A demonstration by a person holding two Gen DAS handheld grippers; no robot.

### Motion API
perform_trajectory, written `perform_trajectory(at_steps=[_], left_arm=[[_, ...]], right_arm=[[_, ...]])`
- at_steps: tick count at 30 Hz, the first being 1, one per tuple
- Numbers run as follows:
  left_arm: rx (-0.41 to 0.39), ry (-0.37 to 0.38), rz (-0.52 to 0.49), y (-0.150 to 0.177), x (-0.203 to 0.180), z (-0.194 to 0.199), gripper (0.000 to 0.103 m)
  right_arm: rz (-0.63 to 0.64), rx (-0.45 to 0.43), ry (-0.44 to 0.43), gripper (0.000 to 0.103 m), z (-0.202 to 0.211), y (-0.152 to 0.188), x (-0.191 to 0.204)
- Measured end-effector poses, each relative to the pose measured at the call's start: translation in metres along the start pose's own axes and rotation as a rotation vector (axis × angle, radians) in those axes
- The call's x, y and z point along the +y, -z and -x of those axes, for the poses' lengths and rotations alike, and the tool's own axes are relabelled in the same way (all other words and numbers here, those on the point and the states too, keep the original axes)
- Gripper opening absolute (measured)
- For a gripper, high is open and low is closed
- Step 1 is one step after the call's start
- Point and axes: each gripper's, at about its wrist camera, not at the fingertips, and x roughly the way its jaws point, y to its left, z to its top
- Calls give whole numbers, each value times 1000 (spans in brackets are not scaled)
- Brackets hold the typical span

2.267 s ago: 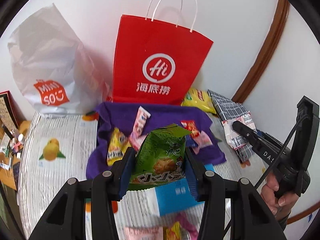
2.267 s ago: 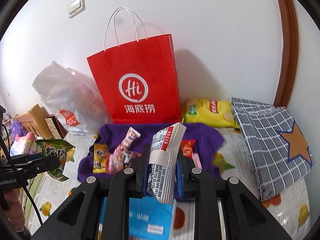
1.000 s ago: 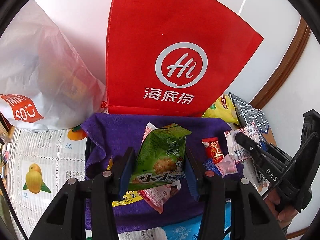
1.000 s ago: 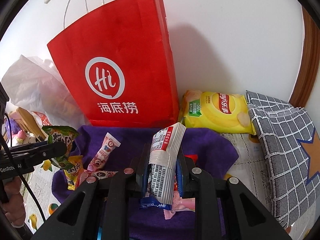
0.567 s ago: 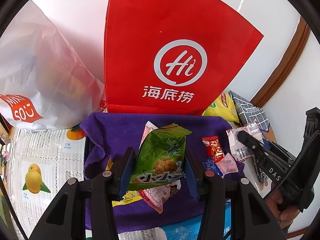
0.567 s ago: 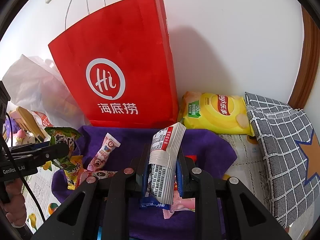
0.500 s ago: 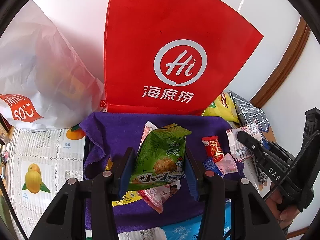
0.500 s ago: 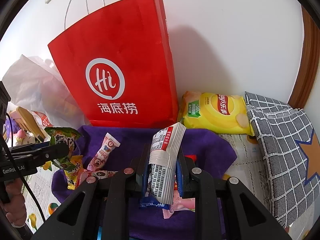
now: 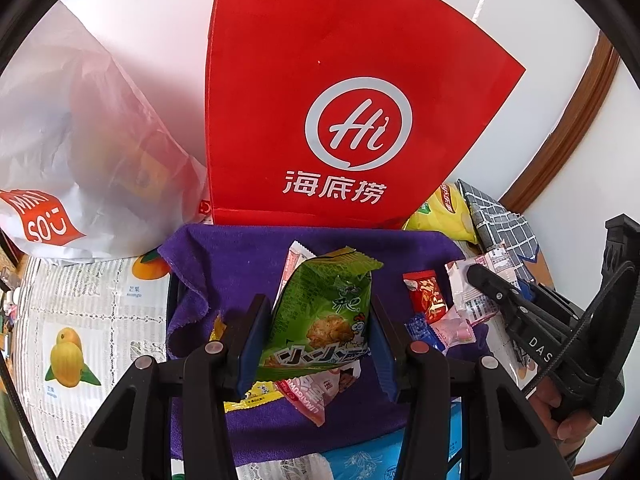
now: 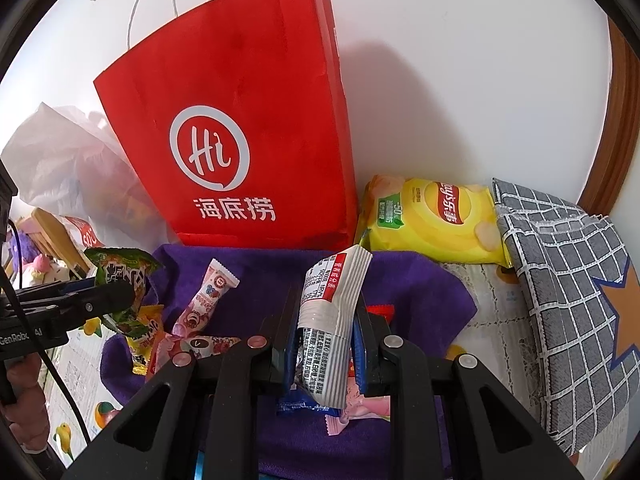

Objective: Organize snacks
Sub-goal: 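Carry the white-red packet and green chip bag with both grippers over the towel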

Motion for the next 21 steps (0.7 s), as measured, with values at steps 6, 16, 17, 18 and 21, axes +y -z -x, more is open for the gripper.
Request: perform_trajectory(at_steps=[6,16,17,18,21], left_arm=[[2,-1,-2,0,0,0,45],[9,-1,1,0,2,-1,45],[9,-1,2,0,3,0,45],[6,1,5,0,5,1,45],[5,7,17,0,9,2,45]], right_arm=[[6,11,-4,23,-2,1,2],[21,48,-10,23,-10,2,5],[19,54,-11,23,-12,2,5],[19,59,-12,23,-13,3,6],[31,69,-17,23,-16,3,8]])
